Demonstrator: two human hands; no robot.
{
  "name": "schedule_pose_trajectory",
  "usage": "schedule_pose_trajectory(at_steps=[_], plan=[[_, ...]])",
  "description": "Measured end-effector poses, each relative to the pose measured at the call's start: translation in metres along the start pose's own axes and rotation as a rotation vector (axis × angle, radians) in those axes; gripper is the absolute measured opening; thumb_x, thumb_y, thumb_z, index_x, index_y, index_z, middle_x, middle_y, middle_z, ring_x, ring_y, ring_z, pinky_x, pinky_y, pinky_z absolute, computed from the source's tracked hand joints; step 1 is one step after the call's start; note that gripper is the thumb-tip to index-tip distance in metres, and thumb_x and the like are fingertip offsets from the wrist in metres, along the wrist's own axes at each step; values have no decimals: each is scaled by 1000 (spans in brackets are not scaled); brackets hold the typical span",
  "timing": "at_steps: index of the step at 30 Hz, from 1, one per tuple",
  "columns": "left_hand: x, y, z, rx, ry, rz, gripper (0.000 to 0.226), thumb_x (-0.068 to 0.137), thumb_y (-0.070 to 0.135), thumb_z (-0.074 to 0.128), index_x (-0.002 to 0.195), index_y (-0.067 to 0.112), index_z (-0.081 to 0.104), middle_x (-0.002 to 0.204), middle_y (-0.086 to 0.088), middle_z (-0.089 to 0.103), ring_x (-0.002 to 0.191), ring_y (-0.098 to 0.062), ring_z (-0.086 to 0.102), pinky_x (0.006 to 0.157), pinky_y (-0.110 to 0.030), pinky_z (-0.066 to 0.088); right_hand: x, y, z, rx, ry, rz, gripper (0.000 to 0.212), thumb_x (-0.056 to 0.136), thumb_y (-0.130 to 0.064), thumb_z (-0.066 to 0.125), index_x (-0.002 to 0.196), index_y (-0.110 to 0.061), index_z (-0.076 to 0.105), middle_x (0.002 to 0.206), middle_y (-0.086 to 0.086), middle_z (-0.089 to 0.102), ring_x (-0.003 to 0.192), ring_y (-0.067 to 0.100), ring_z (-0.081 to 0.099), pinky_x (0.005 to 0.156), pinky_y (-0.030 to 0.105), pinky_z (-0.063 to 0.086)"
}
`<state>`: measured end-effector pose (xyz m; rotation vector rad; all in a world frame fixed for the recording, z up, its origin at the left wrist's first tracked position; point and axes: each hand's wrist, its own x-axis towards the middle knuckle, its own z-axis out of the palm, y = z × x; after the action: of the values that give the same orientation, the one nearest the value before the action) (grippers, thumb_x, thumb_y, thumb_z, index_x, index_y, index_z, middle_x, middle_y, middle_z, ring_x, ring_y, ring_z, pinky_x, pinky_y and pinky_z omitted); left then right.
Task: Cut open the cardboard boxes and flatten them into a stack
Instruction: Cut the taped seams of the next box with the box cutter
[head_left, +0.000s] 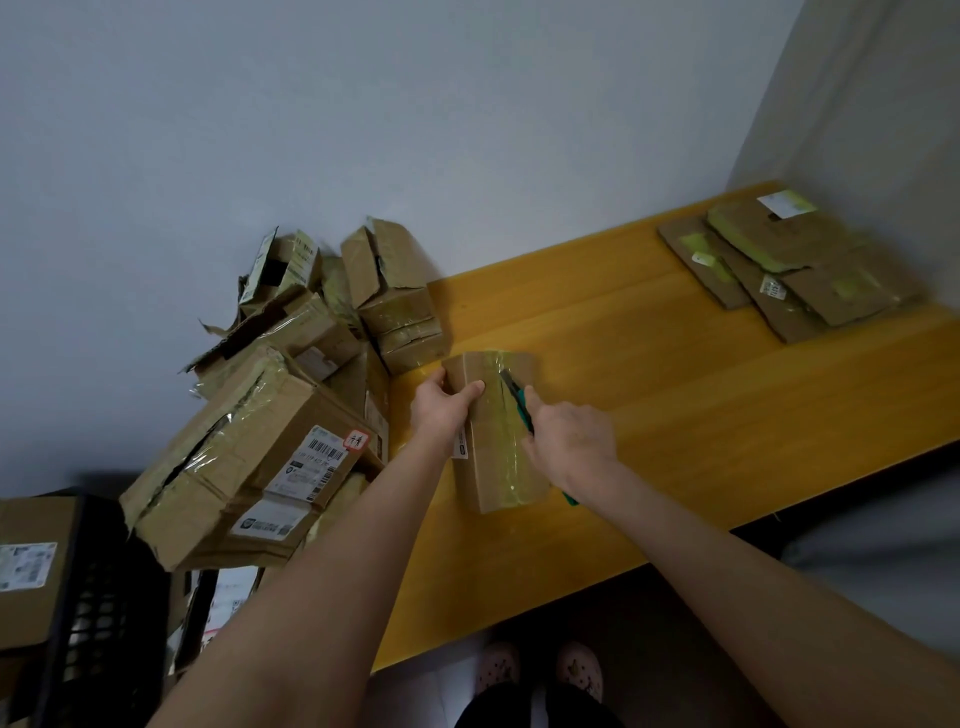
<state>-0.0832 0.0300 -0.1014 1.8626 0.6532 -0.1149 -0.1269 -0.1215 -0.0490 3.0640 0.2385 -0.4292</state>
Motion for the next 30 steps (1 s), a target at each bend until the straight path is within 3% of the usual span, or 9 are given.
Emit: schedule_pose_trajectory(at_steps=[5, 10, 15, 21, 25, 27, 30], plan=[[0, 2, 2, -16, 6, -17, 64, 81, 34, 75, 139, 18, 51, 123, -4, 64, 107, -23, 62, 94, -43, 52, 2, -1, -1, -10, -14, -9, 56, 100, -32, 42, 151, -24, 19, 66, -1, 52, 53, 16, 48, 43, 28, 31], [1, 8, 5, -72, 23, -22, 74, 82, 31, 75, 146, 15, 41, 134, -6, 58, 118, -25, 58, 100, -45, 48, -1, 1, 0, -10, -29, -30, 45, 94, -15, 45, 137, -25, 38, 63, -2, 46, 50, 16, 42, 43, 27, 28], [7, 20, 4, -98, 39, 24, 73, 85, 31, 72, 146, 13, 39, 137, -7, 55, 120, -24, 56, 102, -43, 47, -4, 10, 3, 79, 36, -62, 49, 97, -38, 45, 142, -27, 32, 63, -3, 46, 49, 14, 44, 41, 26, 29], [18, 26, 1, -188, 121, -12, 67, 87, 30, 70, 145, 17, 41, 136, -5, 56, 122, -26, 55, 103, -47, 46, -8, 16, 11, 40, 52, -84, 45, 96, -34, 48, 139, -27, 35, 60, -3, 47, 45, 14, 43, 39, 23, 26], [29, 27, -12, -253, 159, -58, 78, 88, 27, 68, 152, 27, 23, 147, -9, 40, 127, -34, 47, 102, -53, 44, -15, 35, 29, 128, -25, -60, 43, 92, -41, 50, 133, -33, 43, 71, -3, 57, 59, 17, 56, 43, 23, 38], [32, 27, -19, -304, 113, -97, 88, 88, 23, 69, 153, 37, 10, 151, -11, 30, 129, -37, 44, 99, -57, 45, -15, 45, 40, 410, -46, 91, 38, 91, -41, 53, 126, -28, 50, 81, -1, 63, 67, 17, 61, 52, 29, 47], [25, 25, -18, -336, 20, -104, 86, 88, 20, 70, 152, 40, 15, 149, -8, 35, 126, -35, 47, 92, -56, 50, -2, 48, 44, 1183, -41, 451, 22, 92, -30, 57, 103, -11, 60, 85, 4, 62, 69, 15, 58, 61, 32, 50]])
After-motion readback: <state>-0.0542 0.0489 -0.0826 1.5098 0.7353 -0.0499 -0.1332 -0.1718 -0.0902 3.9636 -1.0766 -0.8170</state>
